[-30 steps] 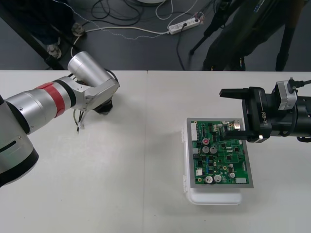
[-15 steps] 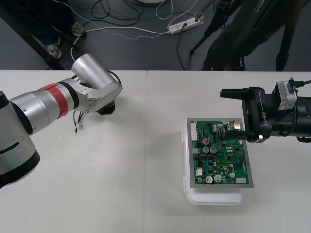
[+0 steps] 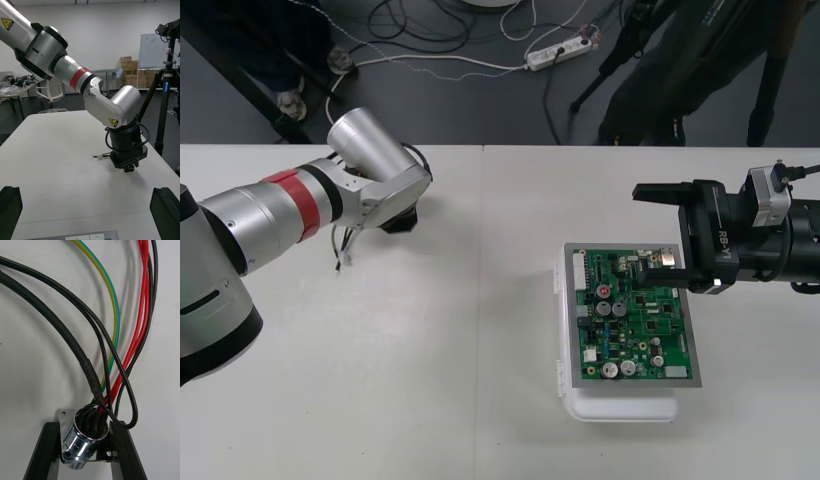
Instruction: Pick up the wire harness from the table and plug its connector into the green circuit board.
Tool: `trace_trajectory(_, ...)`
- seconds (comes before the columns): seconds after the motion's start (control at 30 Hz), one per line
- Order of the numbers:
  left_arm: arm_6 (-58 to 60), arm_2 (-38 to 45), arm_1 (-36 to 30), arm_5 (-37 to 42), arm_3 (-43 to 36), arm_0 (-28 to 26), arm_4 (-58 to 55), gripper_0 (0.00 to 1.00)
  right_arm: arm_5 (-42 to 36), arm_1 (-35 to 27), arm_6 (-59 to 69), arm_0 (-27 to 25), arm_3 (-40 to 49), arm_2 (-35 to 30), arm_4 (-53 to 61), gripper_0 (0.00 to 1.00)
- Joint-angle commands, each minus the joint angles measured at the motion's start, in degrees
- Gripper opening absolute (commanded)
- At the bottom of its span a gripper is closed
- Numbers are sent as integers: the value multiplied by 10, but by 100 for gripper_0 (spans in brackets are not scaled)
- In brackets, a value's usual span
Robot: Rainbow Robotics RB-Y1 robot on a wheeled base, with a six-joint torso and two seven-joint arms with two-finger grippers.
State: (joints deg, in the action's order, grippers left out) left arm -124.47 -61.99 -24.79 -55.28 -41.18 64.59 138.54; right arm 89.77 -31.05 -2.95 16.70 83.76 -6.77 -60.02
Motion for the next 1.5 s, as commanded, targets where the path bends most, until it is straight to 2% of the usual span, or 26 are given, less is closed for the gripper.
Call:
trace_trajectory(0.03,-88,31,-26,-8,-29,32,-13,0,2,-20,-33,18,2,0,11,100)
trace_trajectory(0.37,-87,79,-72,-69,-90,32,-48,0,2,-20,-36,18,2,0,16,100)
trace_trajectory(0.63,-85,89,-129,-76,-139,31,-112,0,2,-20,-37,18,2,0,17,100)
trace_trajectory(0.8,-80,115,-155,-90,-140,30,-171,0,2,-20,-38,18,2,0,17,100)
trace_trajectory(1.3,-54,241,-207,-199,-140,27,-296,0,2,-20,-39,18,2,0,17,100)
trace_trajectory(1.5,-2,320,-231,-244,-172,-14,-343,0,2,-20,-40,18,2,0,18,100)
